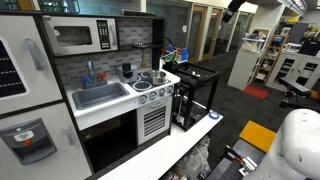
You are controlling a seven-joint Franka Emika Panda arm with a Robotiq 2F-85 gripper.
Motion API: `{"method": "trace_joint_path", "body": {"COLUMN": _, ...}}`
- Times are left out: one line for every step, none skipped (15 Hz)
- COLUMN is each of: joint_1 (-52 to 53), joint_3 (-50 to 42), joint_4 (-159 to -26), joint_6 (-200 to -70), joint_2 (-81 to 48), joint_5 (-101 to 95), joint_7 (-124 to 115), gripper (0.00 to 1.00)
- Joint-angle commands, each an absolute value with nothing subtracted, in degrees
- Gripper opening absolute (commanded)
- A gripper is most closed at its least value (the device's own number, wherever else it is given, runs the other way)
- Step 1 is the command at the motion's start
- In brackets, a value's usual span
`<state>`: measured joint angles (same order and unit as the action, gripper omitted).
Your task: Pick up the lid and put it on the pot
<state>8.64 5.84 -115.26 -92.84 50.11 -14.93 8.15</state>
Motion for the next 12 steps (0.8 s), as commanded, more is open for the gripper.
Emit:
{"method": "trace_joint_path", "body": {"joint_1": 5.99, "joint_3": 7.79, "joint_4": -112.80, "joint_6": -85.08, "joint_2": 49.20, "joint_5": -16.00, "joint_7": 6.15, "gripper": 1.00}}
{"method": "trace_joint_path", "body": {"joint_1": 5.58, "joint_3": 8.33, "joint_4": -112.03, "joint_6": -82.49, "joint_2": 48.83, "joint_5": -16.50, "joint_7": 5.21, "gripper": 1.00}}
{"method": "trace_joint_path", "body": {"joint_1": 5.42, "joint_3": 8.59, "joint_4": -111.66, "joint_6": -80.71, "joint_2": 48.77, "joint_5": -17.02, "joint_7": 4.45, "gripper": 1.00}}
{"method": "trace_joint_path", "body": {"joint_1": 5.37, "joint_3": 8.92, "joint_4": -111.12, "joint_6": -78.63, "joint_2": 48.57, "joint_5": -17.30, "joint_7": 3.85, "gripper": 1.00}}
{"method": "trace_joint_path", "body": {"joint_1": 5.35, "joint_3": 9.12, "joint_4": -110.59, "joint_6": -76.96, "joint_2": 48.42, "joint_5": -17.78, "joint_7": 3.49, "gripper": 1.00}}
{"method": "trace_joint_path", "body": {"joint_1": 5.27, "joint_3": 9.47, "joint_4": -110.13, "joint_6": -75.15, "joint_2": 48.26, "joint_5": -18.11, "joint_7": 3.01, "gripper": 1.00}}
{"method": "trace_joint_path", "body": {"joint_1": 5.28, "joint_3": 9.78, "joint_4": -109.68, "joint_6": -73.72, "joint_2": 48.02, "joint_5": -18.35, "joint_7": 2.50, "gripper": 1.00}}
{"method": "trace_joint_path", "body": {"joint_1": 5.27, "joint_3": 9.85, "joint_4": -109.16, "joint_6": -71.99, "joint_2": 47.89, "joint_5": -18.61, "joint_7": 2.23, "gripper": 1.00}}
{"method": "trace_joint_path", "body": {"joint_1": 5.31, "joint_3": 10.04, "joint_4": -108.76, "joint_6": -70.69, "joint_2": 47.71, "joint_5": -18.85, "joint_7": 1.81, "gripper": 1.00}}
{"method": "trace_joint_path", "body": {"joint_1": 5.45, "joint_3": 10.10, "joint_4": -108.27, "joint_6": -69.12, "joint_2": 47.45, "joint_5": -18.91, "joint_7": 1.60, "gripper": 1.00}}
{"method": "trace_joint_path", "body": {"joint_1": 5.72, "joint_3": 9.99, "joint_4": -107.37, "joint_6": -66.94, "joint_2": 46.86, "joint_5": -18.39, "joint_7": 1.76, "gripper": 1.00}}
{"method": "trace_joint_path", "body": {"joint_1": 6.09, "joint_3": 9.79, "joint_4": -106.10, "joint_6": -64.22, "joint_2": 45.94, "joint_5": -17.66, "joint_7": 2.37, "gripper": 1.00}}
